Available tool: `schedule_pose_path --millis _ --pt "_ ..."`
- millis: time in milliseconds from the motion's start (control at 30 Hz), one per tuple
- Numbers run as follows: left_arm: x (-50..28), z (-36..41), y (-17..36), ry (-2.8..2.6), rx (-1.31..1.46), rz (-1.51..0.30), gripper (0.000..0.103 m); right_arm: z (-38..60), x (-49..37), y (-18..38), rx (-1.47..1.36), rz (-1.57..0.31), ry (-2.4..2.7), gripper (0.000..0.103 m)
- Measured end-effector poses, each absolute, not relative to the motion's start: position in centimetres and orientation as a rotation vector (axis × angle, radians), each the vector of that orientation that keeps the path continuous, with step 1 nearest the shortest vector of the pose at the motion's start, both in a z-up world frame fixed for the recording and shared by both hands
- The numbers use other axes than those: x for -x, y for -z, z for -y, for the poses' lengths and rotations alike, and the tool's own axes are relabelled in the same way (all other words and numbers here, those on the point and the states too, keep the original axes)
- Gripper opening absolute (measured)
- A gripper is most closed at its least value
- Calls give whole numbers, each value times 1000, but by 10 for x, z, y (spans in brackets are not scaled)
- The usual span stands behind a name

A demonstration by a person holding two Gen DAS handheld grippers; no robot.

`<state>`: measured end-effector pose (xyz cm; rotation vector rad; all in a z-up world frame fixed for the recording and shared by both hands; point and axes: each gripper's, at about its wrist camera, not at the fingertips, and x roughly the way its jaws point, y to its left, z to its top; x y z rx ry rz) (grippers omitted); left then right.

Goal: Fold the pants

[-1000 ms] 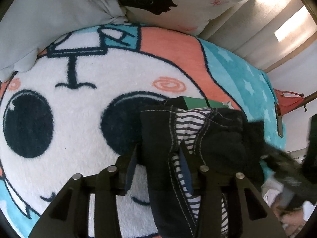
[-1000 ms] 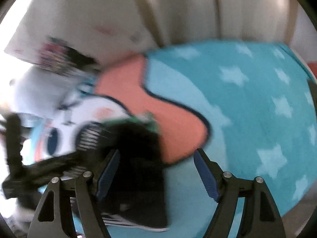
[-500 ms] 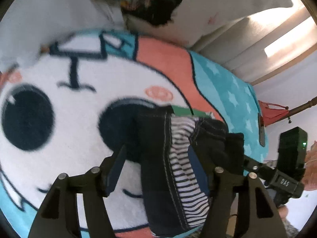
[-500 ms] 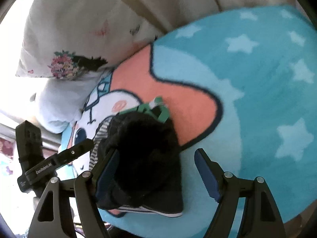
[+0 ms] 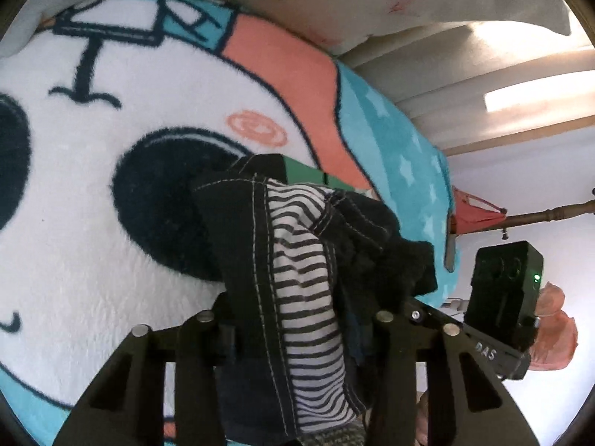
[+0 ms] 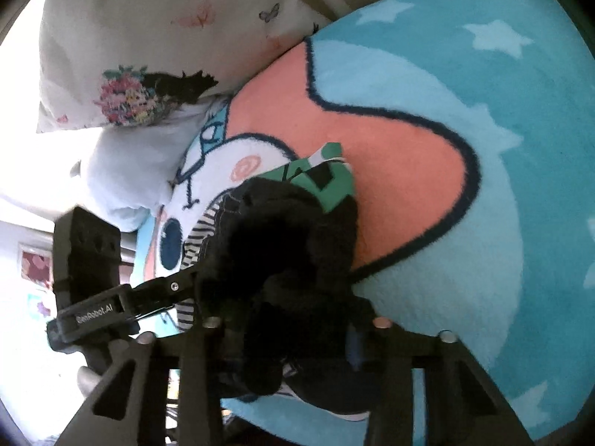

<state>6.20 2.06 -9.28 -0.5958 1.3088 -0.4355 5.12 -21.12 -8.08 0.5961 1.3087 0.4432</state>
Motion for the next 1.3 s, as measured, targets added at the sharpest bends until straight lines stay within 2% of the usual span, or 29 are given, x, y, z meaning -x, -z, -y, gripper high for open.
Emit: schedule_pose_path --millis 167,533,1300 --pt "-59 -16 63 421 514 -1234 38 202 -58 59 -526 -1273 -458 34" --pt "-75 -49 24 334 451 -1116 38 165 -92 15 -453 -1195 -536 34" --pt "-123 -109 61 181 429 -1168 38 74 -158 51 -315 -1308 -528 33"
